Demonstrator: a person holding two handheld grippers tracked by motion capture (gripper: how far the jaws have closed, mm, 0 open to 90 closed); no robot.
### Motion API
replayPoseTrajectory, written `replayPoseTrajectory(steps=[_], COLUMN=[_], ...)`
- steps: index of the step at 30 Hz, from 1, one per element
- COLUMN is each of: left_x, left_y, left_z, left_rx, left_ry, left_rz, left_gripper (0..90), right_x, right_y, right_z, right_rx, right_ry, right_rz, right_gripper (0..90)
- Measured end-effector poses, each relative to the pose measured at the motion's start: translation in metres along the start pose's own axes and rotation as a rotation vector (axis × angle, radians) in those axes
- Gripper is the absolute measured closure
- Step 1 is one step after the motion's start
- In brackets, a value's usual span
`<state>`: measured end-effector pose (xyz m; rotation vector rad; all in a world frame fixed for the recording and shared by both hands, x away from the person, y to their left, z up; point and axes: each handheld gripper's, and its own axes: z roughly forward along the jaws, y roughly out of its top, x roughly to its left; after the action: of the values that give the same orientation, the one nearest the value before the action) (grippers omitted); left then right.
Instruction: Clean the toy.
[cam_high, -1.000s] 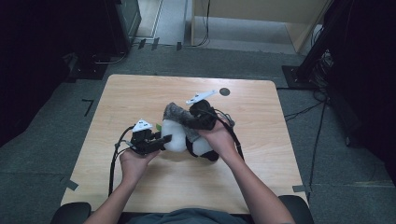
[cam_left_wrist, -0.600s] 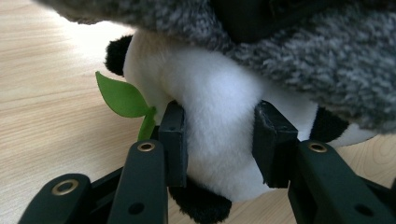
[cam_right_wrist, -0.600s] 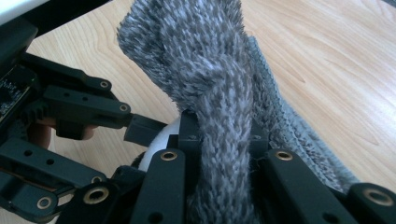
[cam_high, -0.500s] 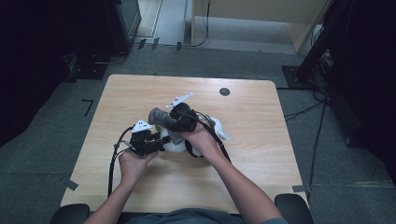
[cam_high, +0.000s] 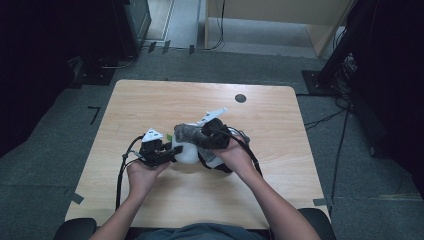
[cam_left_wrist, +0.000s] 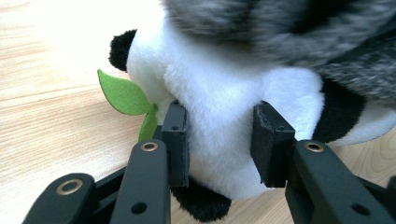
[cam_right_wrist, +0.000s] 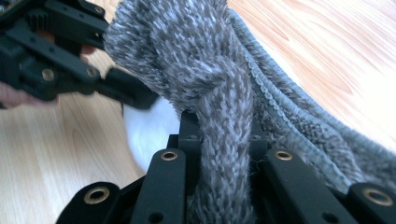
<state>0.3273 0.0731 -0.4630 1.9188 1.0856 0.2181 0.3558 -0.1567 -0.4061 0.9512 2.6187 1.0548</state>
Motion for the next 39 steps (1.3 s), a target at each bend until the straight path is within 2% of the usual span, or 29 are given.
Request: replayPoseTrajectory(steps=[3, 14, 18, 26, 28, 32, 39], left_x=[-0.001, 0.003, 0.004, 0.004, 0.004, 0.005, 0.004], left_y=[0.000, 0.001, 0.002, 0.003, 0.004, 0.005, 0.004], left_z=[0.000, 0.000, 0.000, 0.000, 0.000, 0.000, 0.000], left_rx=[0.001, 0.010, 0.014, 0.020, 0.022, 0.026, 0.025], left_ry=[0.000, -0.025, -0.032, -0.044, -0.044, -0.045, -0.040], left_rz=[0.014, -0.012, -0.023, -0.031, -0.031, -0.034, -0.035], left_gripper=[62.9, 63.2, 63.2, 63.1, 62.9, 62.5, 62.1], right_x=[-0.005, -0.016, -0.023, -0.034, -0.037, -0.036, -0.044], right_y=[-0.012, -0.029, -0.036, -0.051, -0.055, -0.056, -0.061], right_z=[-0.009, -0.039, -0.050, -0.067, -0.068, -0.070, -0.091], right_rx=[-0.028, -0.048, -0.061, -0.077, -0.085, -0.110, -0.154], right_ry=[0.002, -0.032, -0.052, -0.091, -0.087, -0.079, -0.135], right_rz=[0.022, 0.078, 0.113, 0.166, 0.189, 0.181, 0.233], right_gripper=[77.5, 77.5, 77.5, 77.3, 77.2, 77.2, 77.3])
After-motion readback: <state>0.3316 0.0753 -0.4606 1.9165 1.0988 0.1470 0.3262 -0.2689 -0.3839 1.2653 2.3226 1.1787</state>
